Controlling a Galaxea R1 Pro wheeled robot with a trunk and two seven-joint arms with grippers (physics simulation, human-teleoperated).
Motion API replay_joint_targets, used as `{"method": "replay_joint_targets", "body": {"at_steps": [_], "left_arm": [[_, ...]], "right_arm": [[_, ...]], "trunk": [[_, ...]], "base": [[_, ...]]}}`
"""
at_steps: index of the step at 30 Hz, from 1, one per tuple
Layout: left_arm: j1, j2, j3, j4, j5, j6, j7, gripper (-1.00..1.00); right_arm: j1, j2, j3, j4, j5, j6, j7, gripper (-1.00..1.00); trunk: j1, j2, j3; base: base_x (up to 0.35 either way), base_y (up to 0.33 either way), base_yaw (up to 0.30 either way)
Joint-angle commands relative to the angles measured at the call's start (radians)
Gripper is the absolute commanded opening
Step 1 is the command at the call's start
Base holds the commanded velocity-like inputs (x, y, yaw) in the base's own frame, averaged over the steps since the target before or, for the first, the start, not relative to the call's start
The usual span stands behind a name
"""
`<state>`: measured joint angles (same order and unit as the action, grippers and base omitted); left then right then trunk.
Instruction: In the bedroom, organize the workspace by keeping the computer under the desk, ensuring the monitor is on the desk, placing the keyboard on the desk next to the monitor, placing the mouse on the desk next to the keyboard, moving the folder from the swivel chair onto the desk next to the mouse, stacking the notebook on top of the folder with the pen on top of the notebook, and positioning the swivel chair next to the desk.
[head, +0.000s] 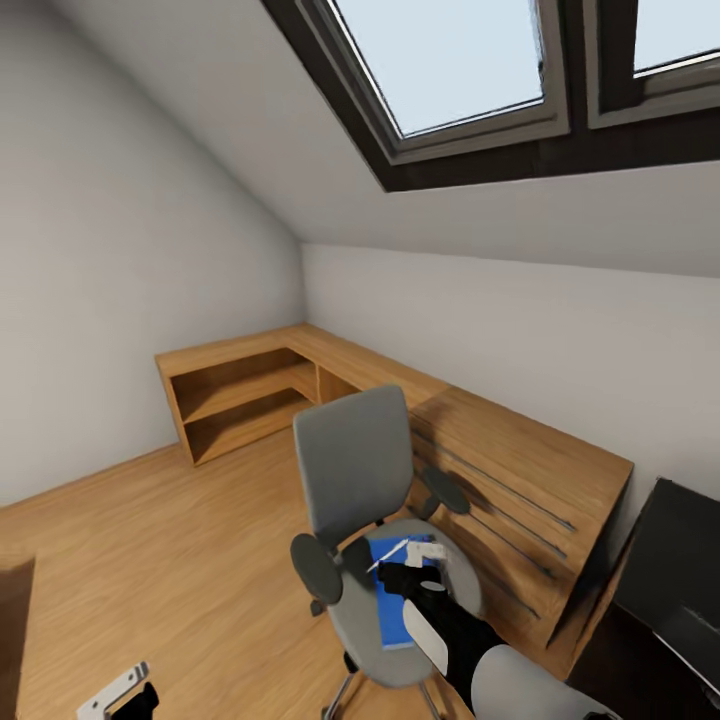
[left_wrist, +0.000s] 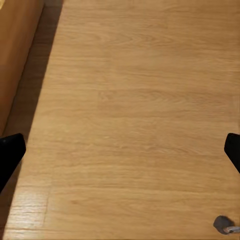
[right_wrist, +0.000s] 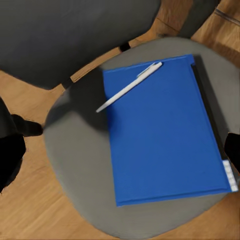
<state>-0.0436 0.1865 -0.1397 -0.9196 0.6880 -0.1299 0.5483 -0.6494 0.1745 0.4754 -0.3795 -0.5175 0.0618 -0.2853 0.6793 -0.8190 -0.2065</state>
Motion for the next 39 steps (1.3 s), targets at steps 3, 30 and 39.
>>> {"method": "replay_joint_targets", "body": {"at_steps": [3,30,39], "left_arm": [[-0.001,0.001,-0.008,-0.001,0.01,-0.008,0.006,1.0],[0.262,0.066,0.002,-0.588,0.019,0.221,-0.113,1.0],[0.275,0.068,0.002,-0.599,0.021,0.223,-0.112,1.0]], "right_arm": [[-0.001,0.0,0.005,0.0,0.002,-0.003,-0.009,1.0],[-0.001,-0.001,0.003,0.016,0.005,-0.008,-0.046,1.0],[-0.001,-0.019,0.001,0.016,0.005,-0.006,-0.057,1.0]], "trunk": [[0.001,-0.001,-0.002],[0.031,-0.057,-0.028],[0.066,-0.12,-0.056]], "base": [[0.305,0.0,0.238],[0.099,0.011,0.015],[0.0,0.0,0.0]]}}
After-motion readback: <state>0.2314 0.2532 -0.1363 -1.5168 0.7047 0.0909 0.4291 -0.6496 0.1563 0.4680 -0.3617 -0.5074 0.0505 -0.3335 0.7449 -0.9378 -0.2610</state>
